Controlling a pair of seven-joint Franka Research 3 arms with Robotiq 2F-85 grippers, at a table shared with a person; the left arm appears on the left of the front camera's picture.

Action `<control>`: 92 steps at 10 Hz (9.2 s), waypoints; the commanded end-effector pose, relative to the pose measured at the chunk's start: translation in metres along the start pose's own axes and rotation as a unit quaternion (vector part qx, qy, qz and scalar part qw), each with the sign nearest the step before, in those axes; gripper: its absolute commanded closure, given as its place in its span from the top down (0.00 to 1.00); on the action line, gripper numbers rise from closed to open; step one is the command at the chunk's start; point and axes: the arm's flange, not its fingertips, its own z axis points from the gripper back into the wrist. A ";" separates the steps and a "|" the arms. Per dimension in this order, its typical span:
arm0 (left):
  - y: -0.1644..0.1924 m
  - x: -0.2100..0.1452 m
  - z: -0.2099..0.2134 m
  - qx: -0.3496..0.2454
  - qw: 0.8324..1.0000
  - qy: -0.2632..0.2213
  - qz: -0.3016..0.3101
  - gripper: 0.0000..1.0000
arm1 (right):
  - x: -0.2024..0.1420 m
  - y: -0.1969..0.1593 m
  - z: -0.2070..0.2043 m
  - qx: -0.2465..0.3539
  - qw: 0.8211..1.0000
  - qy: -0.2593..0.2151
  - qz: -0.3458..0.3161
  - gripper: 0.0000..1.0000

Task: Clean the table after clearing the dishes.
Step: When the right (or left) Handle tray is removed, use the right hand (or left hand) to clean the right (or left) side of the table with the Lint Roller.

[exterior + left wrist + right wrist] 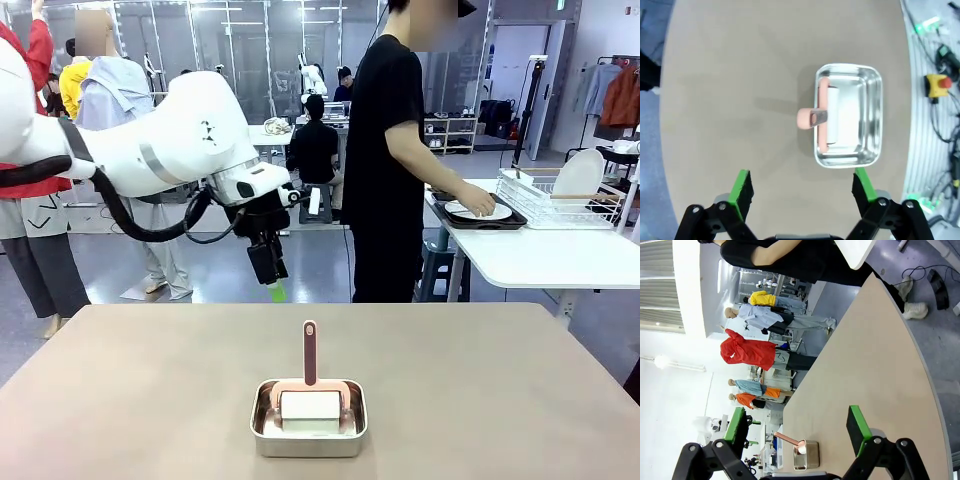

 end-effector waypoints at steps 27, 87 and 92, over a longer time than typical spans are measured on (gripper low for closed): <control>0.043 0.057 -0.119 -0.194 0.973 0.123 -0.001 0.27 | -0.004 0.001 0.000 0.005 1.000 0.000 0.011 1.00; -0.018 -0.484 0.156 0.017 0.715 -0.169 0.678 0.22 | -0.004 0.001 0.000 0.005 1.000 0.000 0.011 1.00; -0.003 -0.498 0.150 -0.001 0.712 -0.184 0.677 0.22 | -0.004 0.001 0.000 0.005 1.000 0.000 0.011 1.00</control>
